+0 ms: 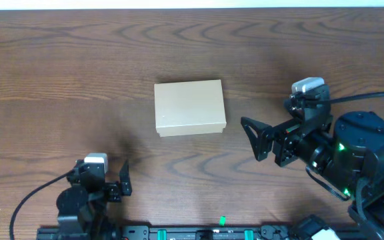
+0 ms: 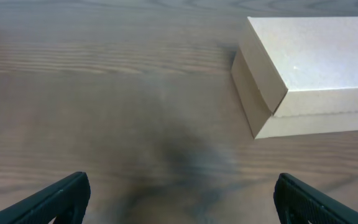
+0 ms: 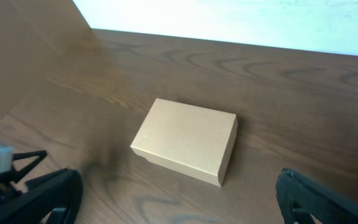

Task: Pack container

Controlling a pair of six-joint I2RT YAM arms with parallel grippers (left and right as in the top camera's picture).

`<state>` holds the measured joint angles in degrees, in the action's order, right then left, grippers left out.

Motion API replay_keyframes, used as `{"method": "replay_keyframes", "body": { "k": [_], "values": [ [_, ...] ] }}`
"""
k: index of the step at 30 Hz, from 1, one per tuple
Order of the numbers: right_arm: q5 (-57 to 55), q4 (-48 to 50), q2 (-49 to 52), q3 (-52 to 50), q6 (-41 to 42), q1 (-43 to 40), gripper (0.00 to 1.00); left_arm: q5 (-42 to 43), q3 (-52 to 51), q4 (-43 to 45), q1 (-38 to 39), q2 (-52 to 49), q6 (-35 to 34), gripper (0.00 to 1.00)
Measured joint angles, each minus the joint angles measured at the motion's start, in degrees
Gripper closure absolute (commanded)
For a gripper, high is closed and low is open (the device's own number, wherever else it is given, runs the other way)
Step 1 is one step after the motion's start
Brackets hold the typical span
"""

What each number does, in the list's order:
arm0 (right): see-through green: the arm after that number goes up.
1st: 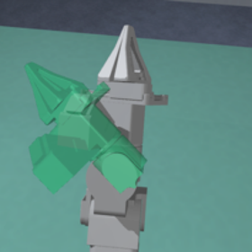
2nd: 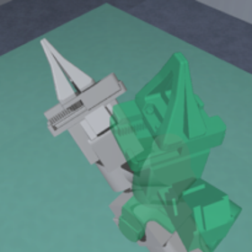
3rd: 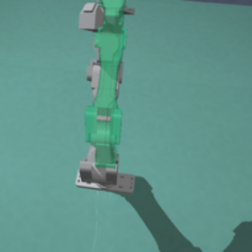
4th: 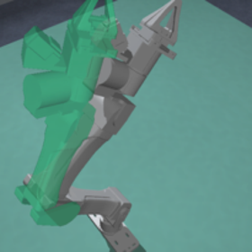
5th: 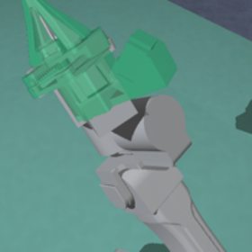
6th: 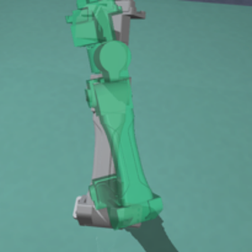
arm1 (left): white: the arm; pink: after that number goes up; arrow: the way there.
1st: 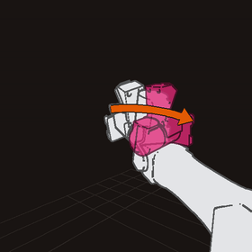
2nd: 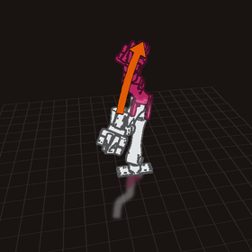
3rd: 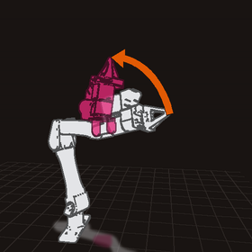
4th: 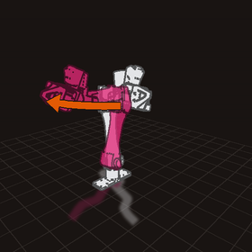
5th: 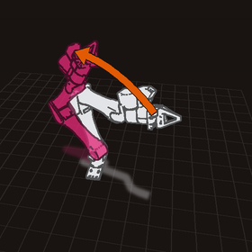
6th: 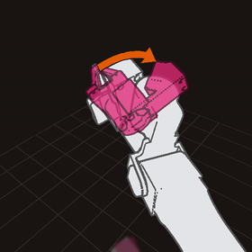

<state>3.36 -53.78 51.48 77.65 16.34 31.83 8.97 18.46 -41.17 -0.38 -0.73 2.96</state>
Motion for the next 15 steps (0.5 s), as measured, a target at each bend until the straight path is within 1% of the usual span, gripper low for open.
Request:
{"method": "replay_keyframes", "body": {
  "k": [10, 12, 15],
  "values": [
    [0.0, 0.0, 0.0, 0.0, 0.0, 0.0, 0.01, 6.67, -8.94, 9.46, 0.0, 0.04, 0.0, 0.05],
    [0.0, 0.0, 0.0, 0.0, 0.0, 0.0, 0.01, 8.46, -9.33, 11.13, 0.0, 0.09, -0.02, 0.05],
    [0.0, 0.0, 0.0, 0.0, 0.0, 0.0, 0.01, 10.25, -9.35, 11.3, 0.02, 0.11, -0.02, 0.05]
  ]
}}
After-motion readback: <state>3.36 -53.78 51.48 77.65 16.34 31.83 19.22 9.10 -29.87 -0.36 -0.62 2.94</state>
